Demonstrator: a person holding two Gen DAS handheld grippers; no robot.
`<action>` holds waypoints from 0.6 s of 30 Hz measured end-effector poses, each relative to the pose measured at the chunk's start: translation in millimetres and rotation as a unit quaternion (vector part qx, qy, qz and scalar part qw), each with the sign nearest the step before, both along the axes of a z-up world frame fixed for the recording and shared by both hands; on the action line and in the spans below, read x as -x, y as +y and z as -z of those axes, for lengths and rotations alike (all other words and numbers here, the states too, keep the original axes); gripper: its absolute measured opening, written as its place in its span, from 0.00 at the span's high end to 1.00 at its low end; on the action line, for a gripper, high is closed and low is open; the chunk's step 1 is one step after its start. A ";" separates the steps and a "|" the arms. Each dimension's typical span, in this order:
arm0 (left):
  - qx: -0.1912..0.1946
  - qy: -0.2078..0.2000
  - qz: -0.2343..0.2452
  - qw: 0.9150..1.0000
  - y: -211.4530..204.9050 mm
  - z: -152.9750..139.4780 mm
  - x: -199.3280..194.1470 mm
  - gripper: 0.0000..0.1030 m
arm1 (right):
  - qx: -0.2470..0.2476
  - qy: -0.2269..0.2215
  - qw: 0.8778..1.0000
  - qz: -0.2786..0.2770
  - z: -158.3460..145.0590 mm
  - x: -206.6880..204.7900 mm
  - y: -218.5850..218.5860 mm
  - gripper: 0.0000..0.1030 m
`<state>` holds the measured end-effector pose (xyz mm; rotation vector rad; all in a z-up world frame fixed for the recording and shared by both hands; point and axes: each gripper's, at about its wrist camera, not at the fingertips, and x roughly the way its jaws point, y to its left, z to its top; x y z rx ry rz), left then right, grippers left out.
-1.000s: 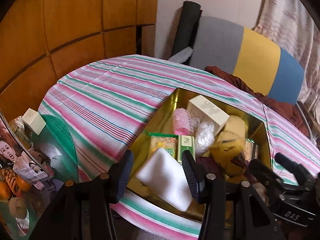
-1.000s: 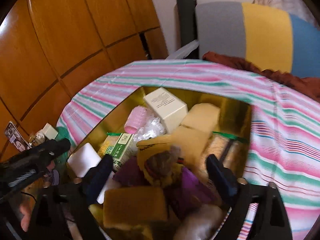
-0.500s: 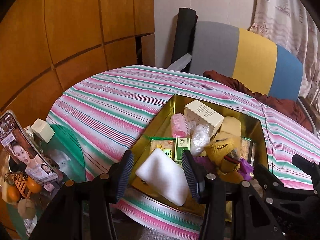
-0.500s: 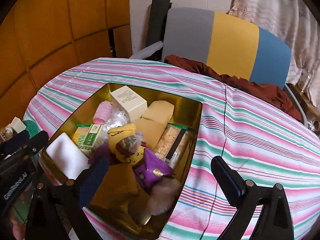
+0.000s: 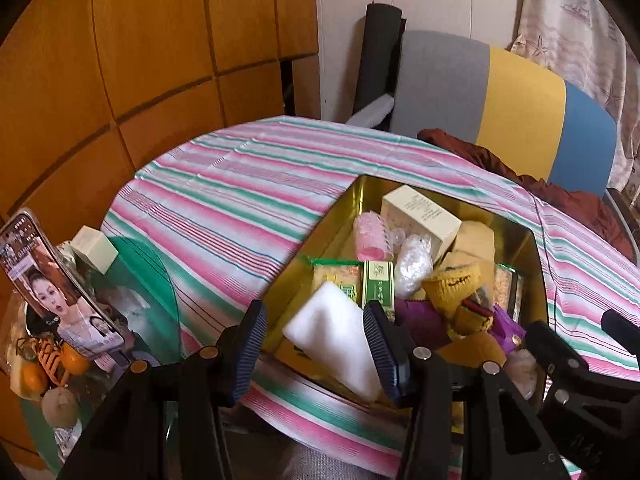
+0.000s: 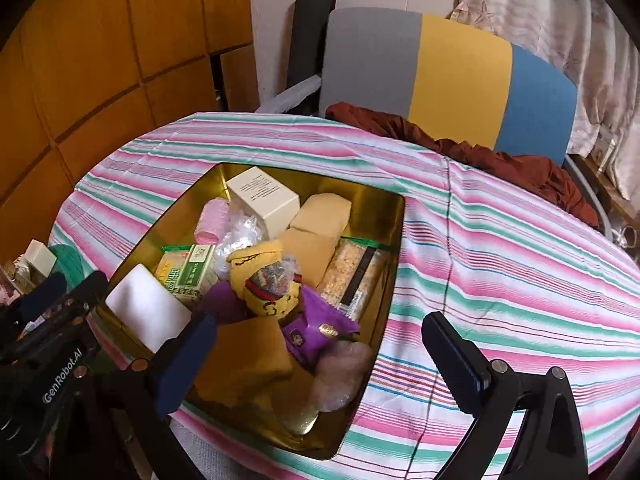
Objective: Organize objects
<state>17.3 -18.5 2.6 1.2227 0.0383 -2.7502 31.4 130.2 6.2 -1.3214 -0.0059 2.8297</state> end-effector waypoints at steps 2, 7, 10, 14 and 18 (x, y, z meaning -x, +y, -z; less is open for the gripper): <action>-0.002 -0.004 0.003 1.000 0.8 0.7 -0.3 0.51 | -0.005 0.003 1.000 0.006 -1.2 0.0 0.9 0.00; -0.011 -0.021 0.012 1.000 2.7 4.2 -0.2 0.51 | 0.003 -0.001 1.000 0.014 0.1 1.2 3.4 0.00; -0.010 -0.031 0.014 0.999 3.9 7.5 1.4 0.51 | 0.001 -0.001 1.000 0.016 1.3 1.0 2.7 0.00; -0.004 -0.031 0.015 0.999 5.3 7.9 0.5 0.51 | -0.005 0.003 1.000 0.014 0.1 -0.5 -0.7 0.00; -0.005 -0.030 0.017 0.999 4.8 6.4 0.4 0.51 | -0.010 0.011 1.000 0.020 -1.7 -1.6 -1.6 0.00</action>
